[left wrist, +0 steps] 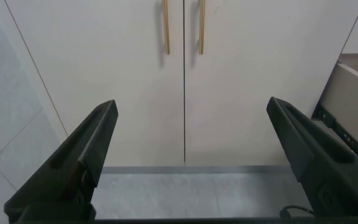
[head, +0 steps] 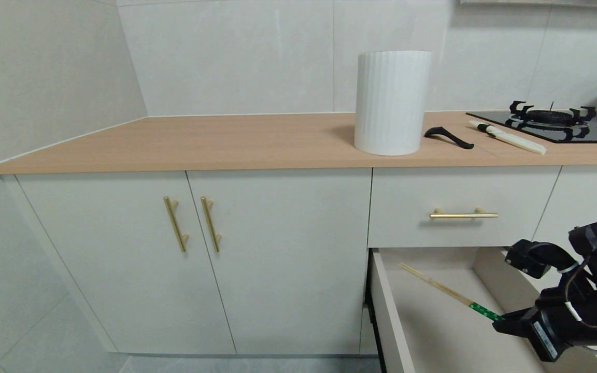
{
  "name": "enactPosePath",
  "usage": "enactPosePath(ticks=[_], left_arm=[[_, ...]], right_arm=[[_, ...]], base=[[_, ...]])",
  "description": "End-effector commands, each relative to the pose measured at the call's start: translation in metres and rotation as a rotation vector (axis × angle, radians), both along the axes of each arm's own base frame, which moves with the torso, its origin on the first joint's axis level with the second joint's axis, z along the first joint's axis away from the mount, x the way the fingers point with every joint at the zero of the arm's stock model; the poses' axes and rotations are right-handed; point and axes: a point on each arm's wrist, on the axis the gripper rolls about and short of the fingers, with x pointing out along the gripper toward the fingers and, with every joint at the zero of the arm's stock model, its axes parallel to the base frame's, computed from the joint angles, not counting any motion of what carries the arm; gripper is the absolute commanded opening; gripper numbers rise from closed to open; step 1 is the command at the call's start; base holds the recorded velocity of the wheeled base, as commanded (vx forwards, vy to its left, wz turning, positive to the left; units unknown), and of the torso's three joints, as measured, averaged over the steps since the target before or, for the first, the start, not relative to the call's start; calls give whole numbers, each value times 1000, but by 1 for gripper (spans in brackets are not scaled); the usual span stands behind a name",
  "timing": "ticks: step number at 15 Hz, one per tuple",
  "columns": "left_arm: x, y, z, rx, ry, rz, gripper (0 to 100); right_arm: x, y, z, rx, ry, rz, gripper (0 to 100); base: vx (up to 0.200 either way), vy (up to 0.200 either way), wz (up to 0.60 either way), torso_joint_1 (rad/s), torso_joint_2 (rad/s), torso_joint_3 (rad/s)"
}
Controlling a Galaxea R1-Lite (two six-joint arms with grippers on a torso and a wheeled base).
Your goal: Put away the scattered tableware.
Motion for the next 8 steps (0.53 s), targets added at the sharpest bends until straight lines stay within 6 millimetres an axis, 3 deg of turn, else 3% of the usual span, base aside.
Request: enactPosePath(ticks=[1, 4, 8], left_arm=[[0, 0, 0, 0, 2, 0, 100], [0, 0, 0, 0, 2, 0, 100], [0, 0, 0, 0, 2, 0, 100]], right_arm=[[22, 0, -33, -37, 117, -30, 0], [46, 1, -40, -14, 155, -142, 0], [85, 21, -72, 43, 303, -269, 0]], base=[[0, 0, 0, 0, 0, 0], [0, 0, 0, 0, 0, 0], [0, 0, 0, 0, 0, 0]])
